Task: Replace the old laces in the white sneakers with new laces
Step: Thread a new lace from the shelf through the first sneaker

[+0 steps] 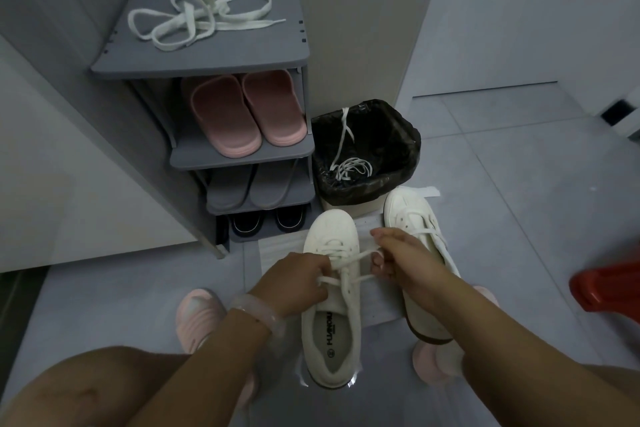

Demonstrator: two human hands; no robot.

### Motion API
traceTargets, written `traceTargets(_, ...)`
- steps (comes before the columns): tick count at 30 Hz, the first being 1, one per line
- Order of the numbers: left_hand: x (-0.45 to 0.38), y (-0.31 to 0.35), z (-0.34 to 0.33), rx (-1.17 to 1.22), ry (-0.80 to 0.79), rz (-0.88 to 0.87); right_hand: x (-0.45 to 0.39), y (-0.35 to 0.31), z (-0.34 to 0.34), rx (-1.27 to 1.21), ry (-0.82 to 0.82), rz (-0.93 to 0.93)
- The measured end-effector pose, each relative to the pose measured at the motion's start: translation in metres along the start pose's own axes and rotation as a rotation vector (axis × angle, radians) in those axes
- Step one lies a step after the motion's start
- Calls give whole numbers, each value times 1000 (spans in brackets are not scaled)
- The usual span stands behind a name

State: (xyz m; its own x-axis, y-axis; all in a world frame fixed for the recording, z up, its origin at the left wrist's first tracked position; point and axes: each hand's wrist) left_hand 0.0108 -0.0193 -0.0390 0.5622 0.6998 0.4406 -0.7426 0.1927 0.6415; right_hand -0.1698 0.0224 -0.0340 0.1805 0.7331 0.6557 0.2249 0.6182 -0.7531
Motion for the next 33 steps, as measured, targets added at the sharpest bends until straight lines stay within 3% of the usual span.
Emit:
traceTargets(4, -2, 0, 1, -20, 51, -33, -1, 4, 0, 387, 79, 114)
traceTargets(7, -3, 2, 3, 57, 34, -48, -2, 6, -2, 862, 134, 463)
traceTargets(9, -4, 2, 5, 87, 10, -50, 0, 13, -8, 1121, 39, 653)
traceTargets(12, -4, 3, 8, 140, -12, -39, 3, 28, -14, 1297, -110, 655)
traceTargets(17, 5, 18, 23, 314, -103, -35, 0, 31, -12, 1228, -114, 561)
traceTargets(22, 25, 34, 59, 606, -340, -107, -1, 30, -12, 1221, -133, 550)
traceTargets(33, 36, 40, 64, 750, -619, -224, -2, 30, -12, 1186, -143, 524)
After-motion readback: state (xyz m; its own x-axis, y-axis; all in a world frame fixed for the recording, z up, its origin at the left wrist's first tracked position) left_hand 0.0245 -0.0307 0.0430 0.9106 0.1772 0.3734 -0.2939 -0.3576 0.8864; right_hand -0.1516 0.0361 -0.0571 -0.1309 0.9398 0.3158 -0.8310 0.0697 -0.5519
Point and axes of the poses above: each hand's wrist, its own x-axis away from the middle knuckle, its own z-axis out of the back of the hand, y = z × x, and after that the axes turned 8 degrees about x, right-handed
